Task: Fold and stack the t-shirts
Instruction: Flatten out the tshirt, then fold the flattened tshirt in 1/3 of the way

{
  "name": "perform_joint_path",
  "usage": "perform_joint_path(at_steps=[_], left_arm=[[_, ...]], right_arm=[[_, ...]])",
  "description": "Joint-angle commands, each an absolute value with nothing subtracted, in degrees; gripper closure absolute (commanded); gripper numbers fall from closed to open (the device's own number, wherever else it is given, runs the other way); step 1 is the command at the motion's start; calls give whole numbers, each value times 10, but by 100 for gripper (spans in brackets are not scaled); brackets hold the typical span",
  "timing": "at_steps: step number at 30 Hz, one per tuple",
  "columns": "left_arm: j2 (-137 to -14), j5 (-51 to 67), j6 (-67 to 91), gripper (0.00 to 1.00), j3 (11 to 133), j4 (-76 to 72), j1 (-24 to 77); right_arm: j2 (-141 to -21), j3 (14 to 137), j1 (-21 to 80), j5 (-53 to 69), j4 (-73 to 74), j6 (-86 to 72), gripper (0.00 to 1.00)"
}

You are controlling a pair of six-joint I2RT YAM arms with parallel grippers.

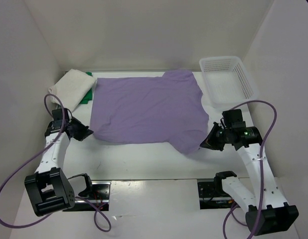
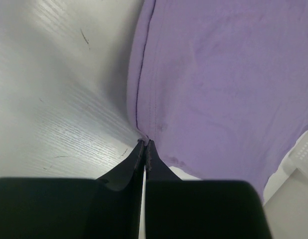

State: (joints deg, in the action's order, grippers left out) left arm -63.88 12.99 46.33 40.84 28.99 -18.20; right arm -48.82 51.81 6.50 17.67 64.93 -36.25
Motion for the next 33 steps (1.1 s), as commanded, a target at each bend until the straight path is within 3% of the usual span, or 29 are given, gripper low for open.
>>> perform_joint_path(at_steps=[1,12,18,33], left_arm=[[-653,147,446,100,436,284,-185],[-765,167,482,100,508,190,-185],[-850,160,503,100,539,154,-185],[-982,132,503,100,627,112,-185]], right_arm=[[-518,557,68,124,648,-372,100],[-801,671,43,114,376,-350,100],[-939,798,22,105,356,-319,100],[-1106,972,-2,81,343,-303,100]])
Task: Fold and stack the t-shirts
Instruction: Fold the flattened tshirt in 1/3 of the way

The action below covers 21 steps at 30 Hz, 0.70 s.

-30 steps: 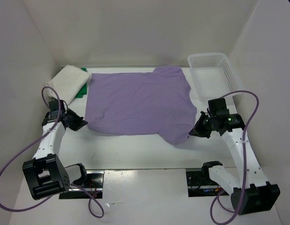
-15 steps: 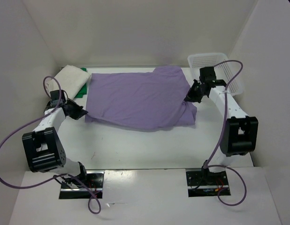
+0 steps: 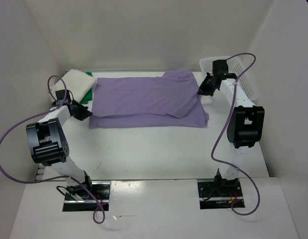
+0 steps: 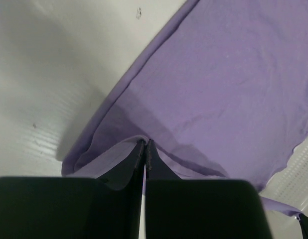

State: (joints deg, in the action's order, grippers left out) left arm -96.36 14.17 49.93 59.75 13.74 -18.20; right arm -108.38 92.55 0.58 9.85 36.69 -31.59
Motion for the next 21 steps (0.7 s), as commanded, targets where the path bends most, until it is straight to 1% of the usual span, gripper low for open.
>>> perform_joint_path(at_steps=[1,4,8,14,15,17,18,20,21], left_arm=[[-988,132,503,100,636,112,-185],[-1019,132,497,100,660,106,-178],[-1044,121,491,100,678,100,-168],[-1060,111,486,99,694,90,-163],[-1060,111,486,97,694,84,-157],[-1054,105,486,86,694,78,-156],[-1048,96,481,82,694,78,-151],[-1042,75,481,79,689,78,-151],[-1042,69,481,79,689,84,-151]], right_arm=[[-1115,978,-2,81,343,-297,100],[-1158,1005,-2,89,338,-297,100],[-1186,1048,-2,82,336,-297,100],[-1202,1055,-2,76,324,-297,100],[-1202,1060,-2,76,324,-297,100],[-1202,1067,-2,69,324,-297,98],[-1196,1072,-2,60,324,-297,97],[-1190,1072,-2,54,324,-297,94],[-1190,1072,-2,49,317,-297,93]])
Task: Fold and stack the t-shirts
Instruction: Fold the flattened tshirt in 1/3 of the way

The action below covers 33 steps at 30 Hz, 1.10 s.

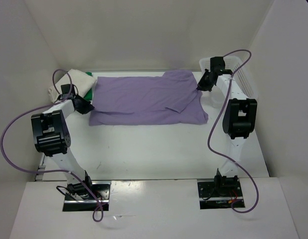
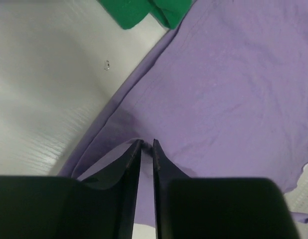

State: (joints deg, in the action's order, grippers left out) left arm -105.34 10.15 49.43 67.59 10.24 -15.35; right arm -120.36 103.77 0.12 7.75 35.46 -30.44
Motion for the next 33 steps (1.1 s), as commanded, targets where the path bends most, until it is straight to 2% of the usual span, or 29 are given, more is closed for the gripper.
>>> perform_joint_path(at_steps=[1,5,7,8,9,11,12,14,17,19,20,22,24,25,26,28,33], left_arm=[[-1042,69,476,77,689,84,-151],[-1021,55,475,56,673,91,-151],[-977,43,475,45,640,91,-151],[-942,36,475,44,628,91,-151],[-923,36,475,44,616,91,-151],[-890,36,470,45,573,91,-151],[-865,41,470,46,560,97,-151],[-833,49,470,52,515,112,-151],[-802,49,475,68,474,120,-151],[-796,49,496,78,440,120,-158],[-791,49,505,79,432,114,-166],[-800,62,518,79,418,97,-174],[-828,68,524,79,424,97,-174],[-847,69,524,76,424,91,-174],[-856,69,524,71,431,83,-174],[-880,74,529,71,438,77,-174],[-924,88,541,73,449,50,-174]], right_arm=[[-1184,1072,-2,57,317,-297,91],[-1158,1060,-2,77,323,-297,64],[-1111,1022,-2,77,318,-297,63],[-1091,1001,-2,83,308,-297,63],[-1051,958,3,83,308,-297,63],[-1009,904,4,88,286,-302,75],[-991,846,9,88,280,-302,89],[-940,790,9,93,273,-308,100],[-884,680,9,93,263,-313,100],[-867,649,9,86,258,-319,100],[-860,636,9,86,251,-324,100],[-860,608,9,80,250,-331,96],[-866,592,9,51,250,-337,87],[-866,587,9,40,250,-337,77],[-866,577,9,30,250,-337,71],[-866,563,9,7,243,-349,60],[-879,539,3,-22,215,-360,58]])
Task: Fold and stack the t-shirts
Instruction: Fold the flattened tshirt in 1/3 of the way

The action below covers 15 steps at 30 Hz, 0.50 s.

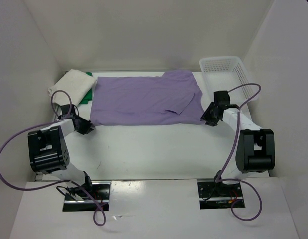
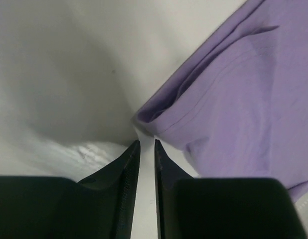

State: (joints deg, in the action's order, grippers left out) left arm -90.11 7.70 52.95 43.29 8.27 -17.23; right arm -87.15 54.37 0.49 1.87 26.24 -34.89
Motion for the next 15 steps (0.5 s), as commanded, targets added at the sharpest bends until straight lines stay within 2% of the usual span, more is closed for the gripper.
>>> perform_joint_path(at_steps=[1,3,4,7,11,13,15], left_arm=[[-935,88,541,76,454,50,-174],[-940,88,541,79,454,45,-174],[-953,83,541,87,460,45,-174],[-953,77,541,92,466,45,-174],[-953,71,541,94,466,45,-174],[-953,71,541,99,466,45,-174],[-953,66,535,100,471,45,-174]], right_arm=[[-887,539,3,-29,214,-367,58],[-907,539,3,-29,209,-374,58],[-915,539,3,-35,194,-393,58],[-922,539,3,-51,174,-400,61],[-944,533,3,-67,162,-423,63],[-957,538,3,-72,149,-429,67],[-966,538,3,-78,144,-435,68]])
